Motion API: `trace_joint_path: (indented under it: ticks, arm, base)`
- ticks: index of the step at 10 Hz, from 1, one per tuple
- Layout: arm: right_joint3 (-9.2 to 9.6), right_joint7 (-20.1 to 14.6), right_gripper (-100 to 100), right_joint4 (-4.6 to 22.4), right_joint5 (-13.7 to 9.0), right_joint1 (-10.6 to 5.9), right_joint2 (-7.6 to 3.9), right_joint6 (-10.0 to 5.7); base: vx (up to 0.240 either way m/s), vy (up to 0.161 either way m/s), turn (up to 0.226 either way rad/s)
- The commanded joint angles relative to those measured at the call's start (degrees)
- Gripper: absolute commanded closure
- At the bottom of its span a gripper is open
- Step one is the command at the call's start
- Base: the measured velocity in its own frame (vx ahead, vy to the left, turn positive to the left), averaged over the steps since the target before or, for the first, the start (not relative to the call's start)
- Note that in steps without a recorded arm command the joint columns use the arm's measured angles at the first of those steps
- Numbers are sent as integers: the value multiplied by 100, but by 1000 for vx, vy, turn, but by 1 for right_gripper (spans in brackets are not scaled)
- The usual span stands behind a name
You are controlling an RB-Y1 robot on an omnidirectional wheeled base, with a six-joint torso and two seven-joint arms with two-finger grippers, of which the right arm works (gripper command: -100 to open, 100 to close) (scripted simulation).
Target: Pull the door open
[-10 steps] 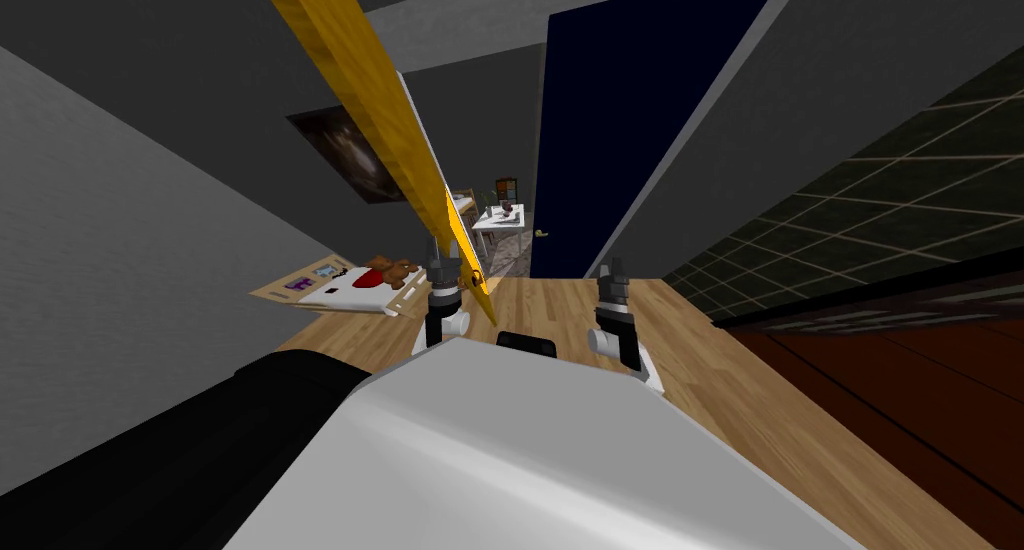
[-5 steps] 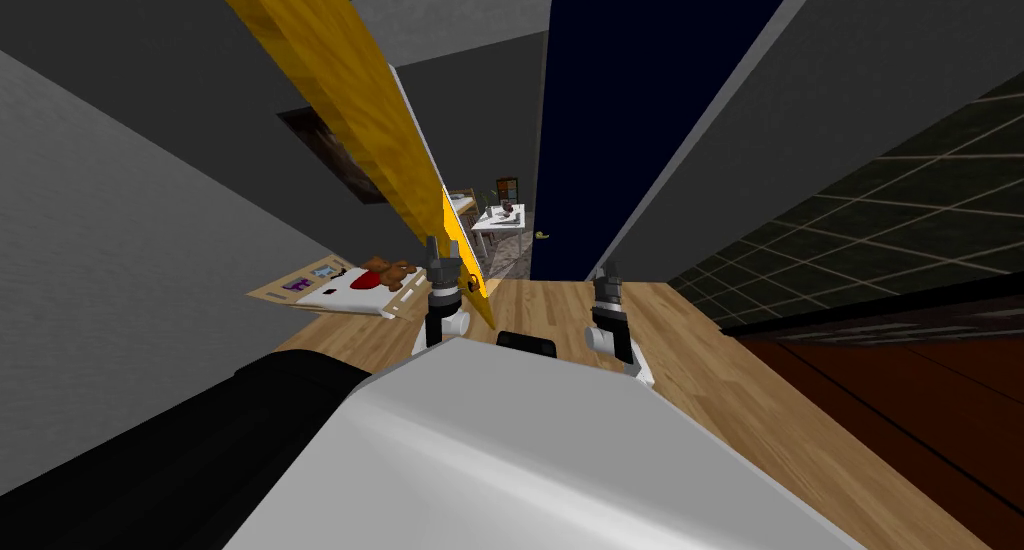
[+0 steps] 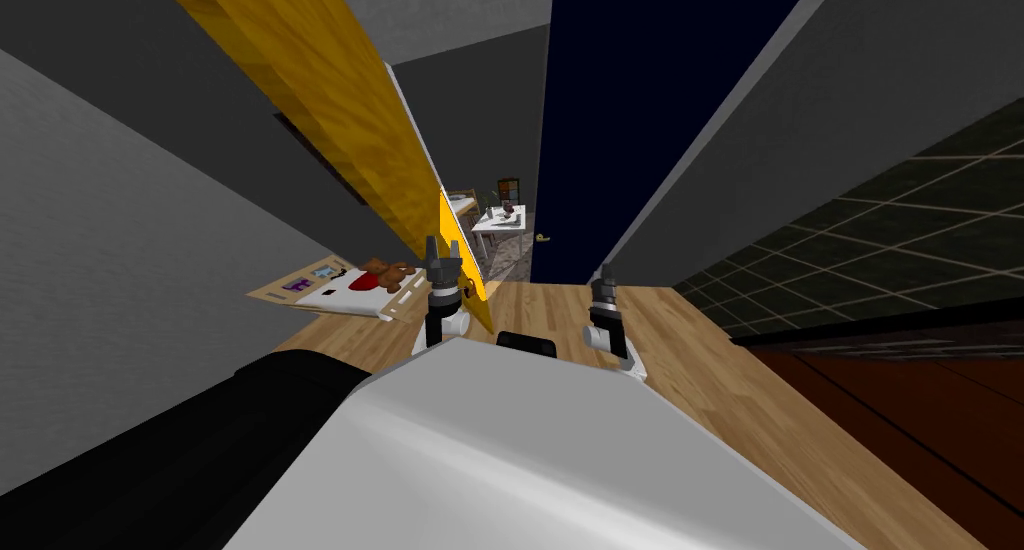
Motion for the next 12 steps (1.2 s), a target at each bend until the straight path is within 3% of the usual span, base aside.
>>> trace_joint_path:
  ticks: [1, 12]
  arm:
    - [-1, 37, -100, 214, -47, -75, 18, -55]
    - [-114, 179, -100, 1969, -430, -763, 63, -469]
  base:
    - [87, -26, 35]
    - [96, -22, 44]
